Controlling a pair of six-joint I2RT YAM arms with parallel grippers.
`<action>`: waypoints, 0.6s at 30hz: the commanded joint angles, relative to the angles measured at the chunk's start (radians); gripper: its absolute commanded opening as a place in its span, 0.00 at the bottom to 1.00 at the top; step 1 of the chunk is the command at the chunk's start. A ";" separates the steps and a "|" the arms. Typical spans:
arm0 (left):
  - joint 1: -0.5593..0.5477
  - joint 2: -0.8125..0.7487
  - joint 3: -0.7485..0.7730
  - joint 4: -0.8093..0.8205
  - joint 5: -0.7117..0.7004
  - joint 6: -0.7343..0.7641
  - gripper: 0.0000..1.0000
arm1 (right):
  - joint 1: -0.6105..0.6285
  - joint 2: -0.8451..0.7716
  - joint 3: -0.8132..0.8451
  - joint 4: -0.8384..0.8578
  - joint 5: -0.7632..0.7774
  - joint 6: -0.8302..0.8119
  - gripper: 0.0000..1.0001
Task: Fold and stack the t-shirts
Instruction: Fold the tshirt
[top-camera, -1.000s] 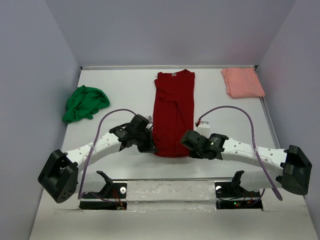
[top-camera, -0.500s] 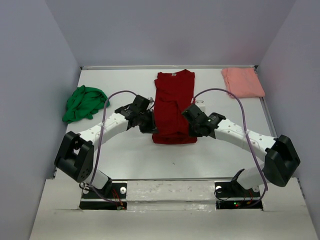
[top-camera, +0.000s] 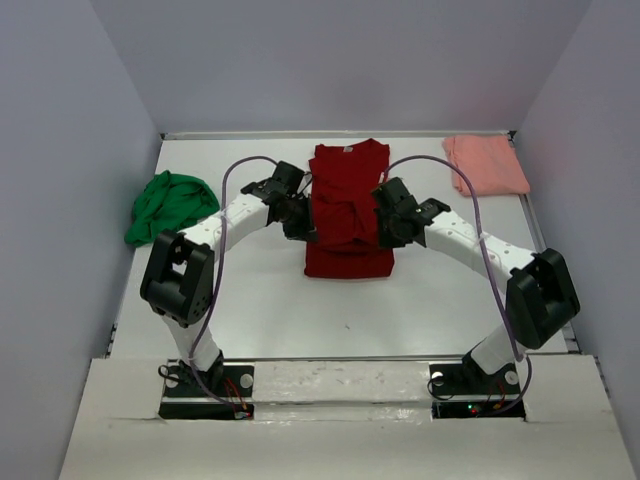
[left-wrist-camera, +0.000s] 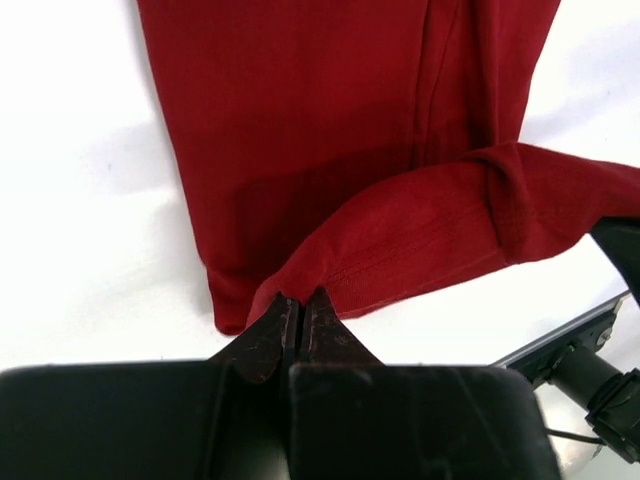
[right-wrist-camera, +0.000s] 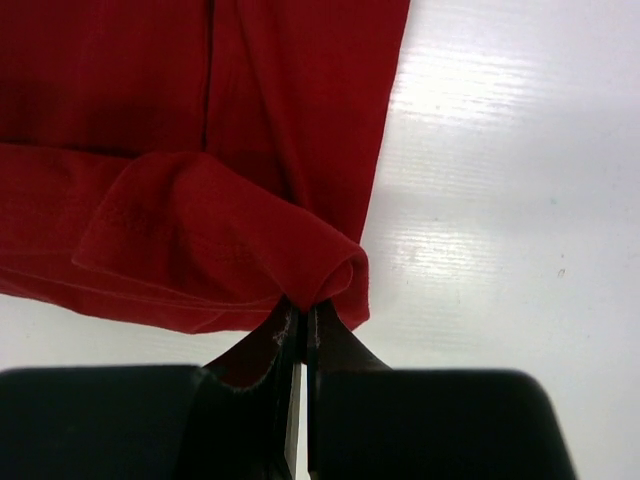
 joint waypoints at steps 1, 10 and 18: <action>0.012 0.048 0.122 -0.052 0.021 0.048 0.00 | -0.039 0.036 0.070 0.041 -0.055 -0.080 0.00; 0.029 0.124 0.187 -0.072 0.033 0.065 0.00 | -0.117 0.117 0.143 0.045 -0.123 -0.152 0.00; 0.038 0.176 0.251 -0.090 0.035 0.076 0.00 | -0.158 0.203 0.216 0.044 -0.205 -0.192 0.00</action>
